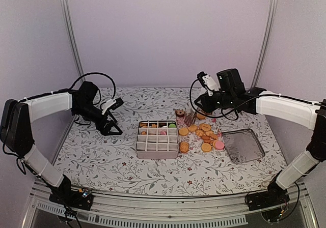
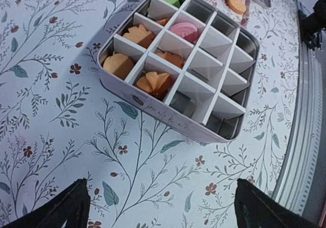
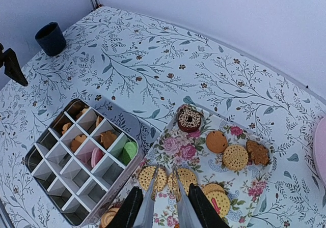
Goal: Pack the cookies
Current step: Position the fake cookies on the plate.
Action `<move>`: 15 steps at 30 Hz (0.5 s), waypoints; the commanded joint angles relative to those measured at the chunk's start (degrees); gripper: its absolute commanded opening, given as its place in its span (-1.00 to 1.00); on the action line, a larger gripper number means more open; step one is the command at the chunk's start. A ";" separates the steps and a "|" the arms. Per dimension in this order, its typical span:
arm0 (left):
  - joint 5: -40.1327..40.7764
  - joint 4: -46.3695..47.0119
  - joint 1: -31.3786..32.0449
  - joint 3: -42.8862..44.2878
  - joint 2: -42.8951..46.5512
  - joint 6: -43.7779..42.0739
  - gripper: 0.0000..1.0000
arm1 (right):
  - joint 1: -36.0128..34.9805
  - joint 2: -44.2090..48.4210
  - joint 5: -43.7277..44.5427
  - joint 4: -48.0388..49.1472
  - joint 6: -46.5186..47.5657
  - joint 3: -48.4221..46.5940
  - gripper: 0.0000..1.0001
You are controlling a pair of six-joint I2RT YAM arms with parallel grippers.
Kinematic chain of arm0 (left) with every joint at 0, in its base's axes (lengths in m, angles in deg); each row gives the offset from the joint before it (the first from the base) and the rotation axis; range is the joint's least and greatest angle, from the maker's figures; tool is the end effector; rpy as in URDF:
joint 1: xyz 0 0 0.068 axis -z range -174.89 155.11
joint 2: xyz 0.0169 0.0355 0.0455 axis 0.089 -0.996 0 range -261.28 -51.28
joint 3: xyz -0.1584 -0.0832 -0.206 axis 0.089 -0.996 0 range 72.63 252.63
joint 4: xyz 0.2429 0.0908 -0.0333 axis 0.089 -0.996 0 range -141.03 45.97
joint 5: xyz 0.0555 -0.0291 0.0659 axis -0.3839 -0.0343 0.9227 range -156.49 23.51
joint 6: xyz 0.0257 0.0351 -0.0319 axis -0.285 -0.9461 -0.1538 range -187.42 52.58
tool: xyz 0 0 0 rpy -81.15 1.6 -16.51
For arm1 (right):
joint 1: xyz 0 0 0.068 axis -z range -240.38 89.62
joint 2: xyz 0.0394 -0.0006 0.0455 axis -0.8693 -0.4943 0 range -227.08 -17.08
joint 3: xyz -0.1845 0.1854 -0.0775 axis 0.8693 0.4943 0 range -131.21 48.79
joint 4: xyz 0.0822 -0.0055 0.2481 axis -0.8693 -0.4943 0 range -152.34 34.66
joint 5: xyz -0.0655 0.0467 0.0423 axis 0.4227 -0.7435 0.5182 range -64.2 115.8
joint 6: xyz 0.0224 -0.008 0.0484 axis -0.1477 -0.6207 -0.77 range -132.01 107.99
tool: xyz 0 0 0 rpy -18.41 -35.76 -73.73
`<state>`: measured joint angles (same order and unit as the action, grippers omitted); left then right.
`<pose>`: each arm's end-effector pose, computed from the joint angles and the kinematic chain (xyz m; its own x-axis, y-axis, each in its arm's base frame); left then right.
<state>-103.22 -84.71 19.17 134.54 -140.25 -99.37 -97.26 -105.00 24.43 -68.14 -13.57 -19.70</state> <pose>0.2854 -0.0935 0.2246 -0.5425 0.5730 -0.6143 0.8267 0.4940 -0.2693 0.2827 0.2133 0.2939 -0.4430 -0.2986 -0.8453 -0.6045 0.7958 0.0357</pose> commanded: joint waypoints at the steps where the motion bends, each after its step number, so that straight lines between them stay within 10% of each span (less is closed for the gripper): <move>1: -0.54 -0.40 -0.55 1.92 -0.06 -0.28 0.98 | 1.46 3.36 2.41 1.50 0.02 2.19 -0.43; 15: -2.12 -1.32 -0.59 2.63 -0.11 -0.89 0.98 | 2.97 10.57 4.01 -2.03 0.60 6.63 -0.40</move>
<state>-104.27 -85.48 19.17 135.59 -140.25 -99.41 -94.51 -97.72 28.91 -70.24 -13.25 -14.26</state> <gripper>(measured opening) 0.993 0.293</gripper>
